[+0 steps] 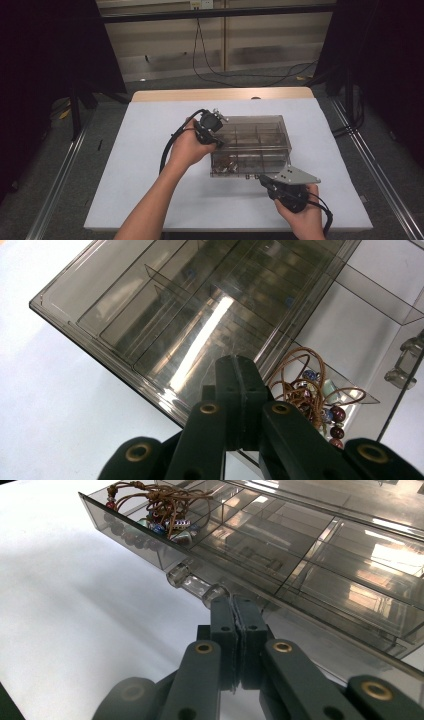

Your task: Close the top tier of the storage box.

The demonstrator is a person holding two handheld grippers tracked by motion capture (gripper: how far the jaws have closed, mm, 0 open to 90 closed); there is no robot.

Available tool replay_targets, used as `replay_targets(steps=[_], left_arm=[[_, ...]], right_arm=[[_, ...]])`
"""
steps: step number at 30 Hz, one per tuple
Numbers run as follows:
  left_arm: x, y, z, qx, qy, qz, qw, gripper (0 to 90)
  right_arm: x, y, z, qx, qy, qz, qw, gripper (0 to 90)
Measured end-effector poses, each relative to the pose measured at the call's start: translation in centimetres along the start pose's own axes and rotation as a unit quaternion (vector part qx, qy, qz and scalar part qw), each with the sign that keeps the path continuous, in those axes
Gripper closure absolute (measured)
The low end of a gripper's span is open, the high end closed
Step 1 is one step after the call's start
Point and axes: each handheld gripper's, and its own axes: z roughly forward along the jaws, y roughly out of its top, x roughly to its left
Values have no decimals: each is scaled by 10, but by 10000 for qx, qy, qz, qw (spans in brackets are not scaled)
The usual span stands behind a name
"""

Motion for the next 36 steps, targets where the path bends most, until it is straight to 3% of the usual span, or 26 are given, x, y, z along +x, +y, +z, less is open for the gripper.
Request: replay_targets(steps=[36], left_arm=[[0, 1, 0, 36, -3, -9, 10000, 900]], right_arm=[[-4, 10, 12, 22, -157, 86, 9998, 895]])
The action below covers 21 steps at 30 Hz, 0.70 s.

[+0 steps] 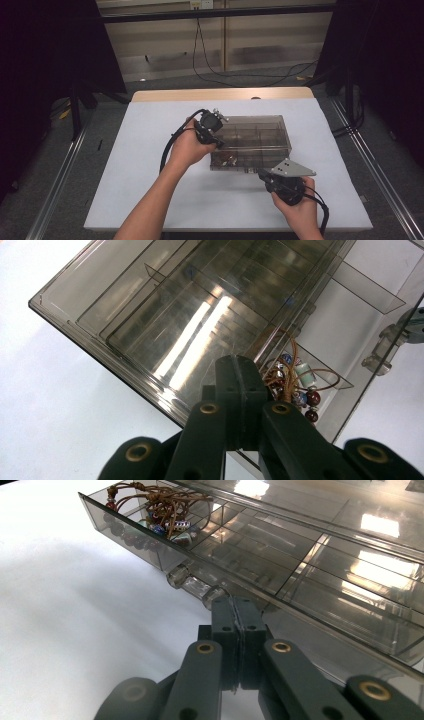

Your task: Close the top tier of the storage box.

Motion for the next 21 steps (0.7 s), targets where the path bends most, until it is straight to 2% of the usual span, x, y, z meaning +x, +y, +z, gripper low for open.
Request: replay_targets(steps=[21], left_arm=[[0, 0, 0, -35, 8, -19, 10000, 900]], right_arm=[[-4, 6, 5, -24, -105, 0, 9999, 893]])
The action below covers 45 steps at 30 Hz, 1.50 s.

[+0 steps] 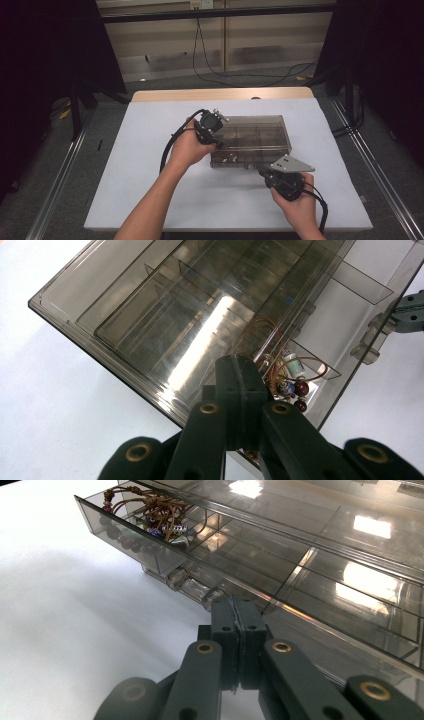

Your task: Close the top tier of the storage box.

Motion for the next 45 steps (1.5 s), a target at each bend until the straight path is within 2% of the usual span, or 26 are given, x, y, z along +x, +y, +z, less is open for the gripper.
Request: replay_targets(steps=[45], left_arm=[[1, -1, 0, -14, -13, -7, 10000, 900]], right_arm=[[-5, 4, 9, 30, -171, -15, 9998, 889]])
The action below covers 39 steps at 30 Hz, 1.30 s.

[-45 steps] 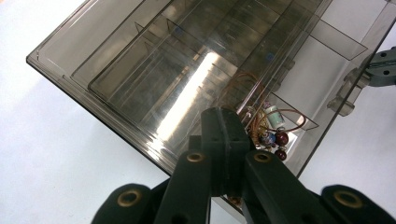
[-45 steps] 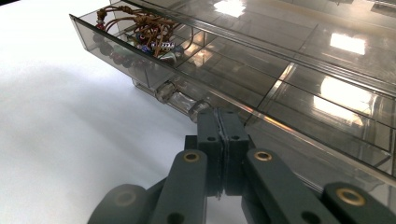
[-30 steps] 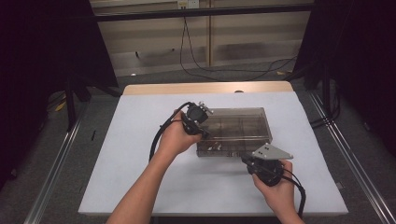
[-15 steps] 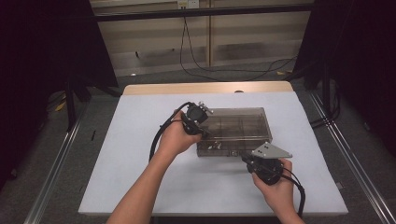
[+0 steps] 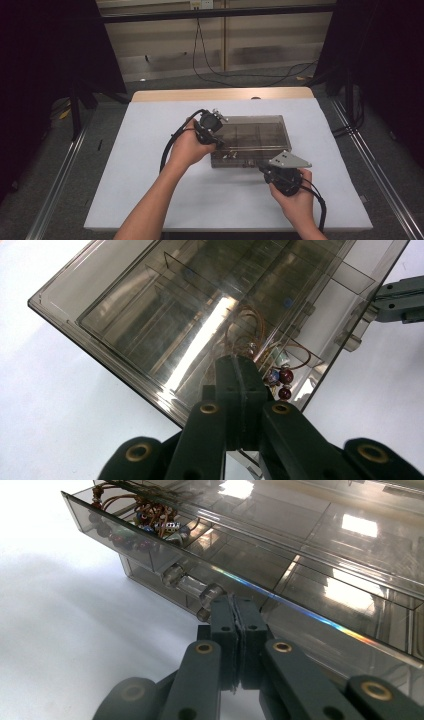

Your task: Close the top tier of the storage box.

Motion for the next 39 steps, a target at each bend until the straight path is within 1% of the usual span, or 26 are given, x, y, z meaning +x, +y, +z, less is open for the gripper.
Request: replay_targets(steps=[12, 26, 32, 35, 39], left_arm=[[0, 0, 0, -12, 5, 1, 10000, 900], [0, 0, 0, -11, -18, -26, 10000, 900], [1, 0, 0, -10, -17, 3, 10000, 900], [1, 0, 0, -10, -20, -21, 10000, 900], [1, 0, 0, -10, -18, -3, 10000, 900]], right_arm=[[-1, 2, 3, 17, -55, 9, 10000, 890], [-3, 4, 6, 33, -62, 17, 10000, 891], [-4, 5, 8, 33, -97, 30, 9999, 891], [-4, 6, 8, 26, -89, 21, 10000, 891], [-4, 7, 9, 45, -135, 16, 9999, 890]])
